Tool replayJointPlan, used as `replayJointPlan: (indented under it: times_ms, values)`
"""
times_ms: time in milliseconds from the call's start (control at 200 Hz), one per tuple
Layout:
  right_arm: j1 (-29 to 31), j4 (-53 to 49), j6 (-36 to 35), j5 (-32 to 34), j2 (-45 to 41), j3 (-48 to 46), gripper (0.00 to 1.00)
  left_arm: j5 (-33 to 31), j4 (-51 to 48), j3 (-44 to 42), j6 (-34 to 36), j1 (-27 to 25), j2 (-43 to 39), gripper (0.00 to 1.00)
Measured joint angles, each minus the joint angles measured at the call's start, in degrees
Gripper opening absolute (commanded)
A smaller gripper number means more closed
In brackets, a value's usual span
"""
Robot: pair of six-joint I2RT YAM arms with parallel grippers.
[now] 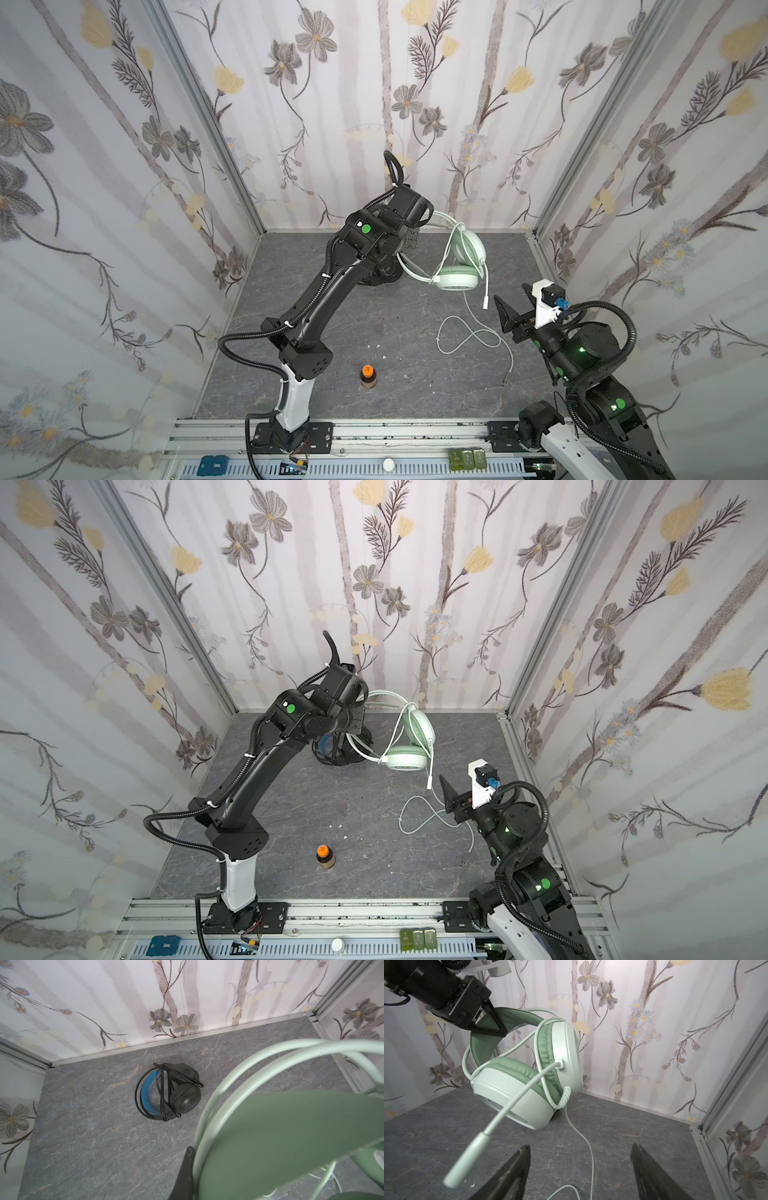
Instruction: Wrap the headphones
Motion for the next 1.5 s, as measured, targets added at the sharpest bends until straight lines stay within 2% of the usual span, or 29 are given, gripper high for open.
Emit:
replayJointPlan:
  times_ms: [270,530,644,924,1499]
  values:
    - [-1.36,10.71,2.69,-8.79,3.76,-8.07,0.78,4.39,2.03,-1.44,3.82,0.15,-4.26,0.00]
    - [-3.19,22.40,5.03,-16.13,10.25,-10.36,0.79,13.16,3.15,0.50,4.52,0.76,-4.74,0.00]
    - [-4.87,26.03,5.49,-17.62,11.96,-10.80,0.78,18.38,3.45,1.05,3.89,1.53,-4.76,0.00]
    - [-6.62,31.71,5.95,-19.71,17.70,-12.04,0.76,25.75,3.56,4.13,1.07,2.38,-4.76,0.00]
    - [-6.64,38.05,7.63,-20.50,25.92,-13.00,0.67,30.40,6.80,6.36,-3.32,2.80,-5.29,0.00]
